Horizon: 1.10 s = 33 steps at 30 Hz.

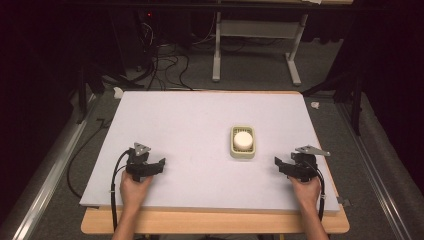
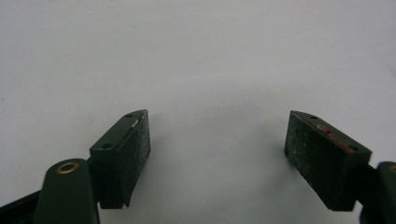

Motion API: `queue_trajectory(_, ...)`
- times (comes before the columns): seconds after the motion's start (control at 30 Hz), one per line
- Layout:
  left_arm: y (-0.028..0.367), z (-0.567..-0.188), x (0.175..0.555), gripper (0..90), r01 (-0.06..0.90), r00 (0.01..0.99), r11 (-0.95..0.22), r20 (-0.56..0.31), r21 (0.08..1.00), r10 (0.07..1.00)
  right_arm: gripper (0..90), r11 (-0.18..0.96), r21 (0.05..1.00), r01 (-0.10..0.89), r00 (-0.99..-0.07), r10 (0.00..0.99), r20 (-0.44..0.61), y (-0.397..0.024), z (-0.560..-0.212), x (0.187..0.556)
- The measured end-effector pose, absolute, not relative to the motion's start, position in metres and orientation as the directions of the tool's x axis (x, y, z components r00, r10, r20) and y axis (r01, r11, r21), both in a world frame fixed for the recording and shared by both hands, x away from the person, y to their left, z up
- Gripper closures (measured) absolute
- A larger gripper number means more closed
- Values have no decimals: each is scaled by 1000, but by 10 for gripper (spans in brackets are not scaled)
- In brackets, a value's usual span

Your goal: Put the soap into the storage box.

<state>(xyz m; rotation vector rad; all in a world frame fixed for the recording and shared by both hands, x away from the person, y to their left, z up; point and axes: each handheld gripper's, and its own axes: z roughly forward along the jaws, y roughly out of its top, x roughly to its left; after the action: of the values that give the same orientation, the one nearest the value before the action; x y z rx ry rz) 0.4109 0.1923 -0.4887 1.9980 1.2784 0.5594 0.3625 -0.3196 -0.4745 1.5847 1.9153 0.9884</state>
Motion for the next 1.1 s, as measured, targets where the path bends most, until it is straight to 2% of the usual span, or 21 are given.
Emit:
queue_trajectory(0.4, 192, -489, 411, 231, 609, 422, -277, -8, 743, 906, 290, 108, 748, 655, -218, 975, 50, -314, -480, 366)
queue_trajectory(0.7, 192, -489, 411, 231, 609, 422, -277, -9, 743, 906, 279, 169, 722, 671, -223, 975, -22, -306, -482, 369)
queue_trajectory(1.1, 192, -489, 411, 231, 608, 421, -274, -10, 745, 907, 279, 169, 722, 671, -222, 975, -22, -306, -482, 369)
